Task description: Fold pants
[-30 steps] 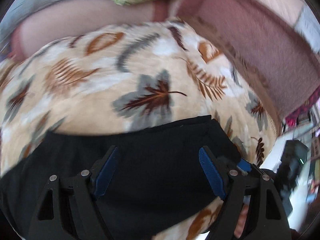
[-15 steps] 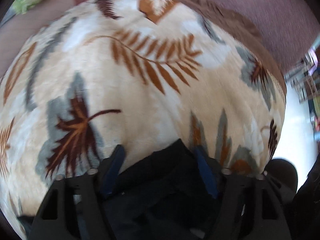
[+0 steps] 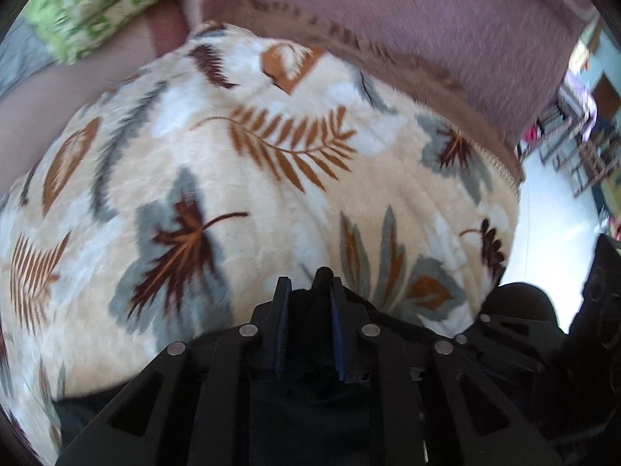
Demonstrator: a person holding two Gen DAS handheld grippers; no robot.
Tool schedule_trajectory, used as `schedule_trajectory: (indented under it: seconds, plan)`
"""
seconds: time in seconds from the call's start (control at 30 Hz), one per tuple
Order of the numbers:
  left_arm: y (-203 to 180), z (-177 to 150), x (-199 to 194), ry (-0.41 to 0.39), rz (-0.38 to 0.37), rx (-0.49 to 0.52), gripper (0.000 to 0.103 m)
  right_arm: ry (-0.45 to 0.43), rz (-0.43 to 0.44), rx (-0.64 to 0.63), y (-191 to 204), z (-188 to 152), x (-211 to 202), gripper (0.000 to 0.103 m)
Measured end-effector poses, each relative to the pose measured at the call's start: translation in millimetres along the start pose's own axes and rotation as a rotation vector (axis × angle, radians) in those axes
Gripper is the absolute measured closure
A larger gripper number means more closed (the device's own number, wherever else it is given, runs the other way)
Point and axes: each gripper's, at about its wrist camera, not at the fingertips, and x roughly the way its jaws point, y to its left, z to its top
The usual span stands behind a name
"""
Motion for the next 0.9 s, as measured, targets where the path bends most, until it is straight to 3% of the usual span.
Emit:
schedule_trajectory:
  seconds: [0.23,0.5,0.7,0.73,0.77,0.8,0.87,0.9]
  plan:
    - [45.5,-43.9,-47.4,-0.082,0.018,-0.182,0.085,0.069,0.118,-0.124,54.8,7.4,-1.1,0.08]
    - [97.1,-99.2,-74.7,-0.145,0.049,-0.371,0.085,0.141,0.158,-0.304,127.5,-9.7,20.6,0.08]
    - [129.2,-130.1,-84.0,-0.177,0.087,-0.507,0.079,0.202,0.172,-0.408,163.9,-19.1,47.2,0.077]
    - [131.6,-134.9,-89.1,-0.195,0.094,-0.52,0.077,0.223,0.176,-0.419,168.7,-22.1,53.2,0.077]
    - [134.7,-140.8,-96.1,-0.213,0.102,-0.534,0.068,0.245,0.187,-0.422,172.6,-24.4,58.8,0.076]
    - [137.6,-148.6,-105.2,-0.238,0.117,-0.552,0.052,0.27,0.208,-0.418,175.1,-27.6,62.5,0.074]
    - [141.7,-166.7,-124.1,-0.305,0.15,-0.592,0.039,0.32,0.28,-0.387,179.8,-33.3,71.3,0.065]
    - [143.1,-174.6,-130.8,-0.328,0.155,-0.609,0.038,0.334,0.305,-0.373,181.0,-34.3,73.1,0.054]
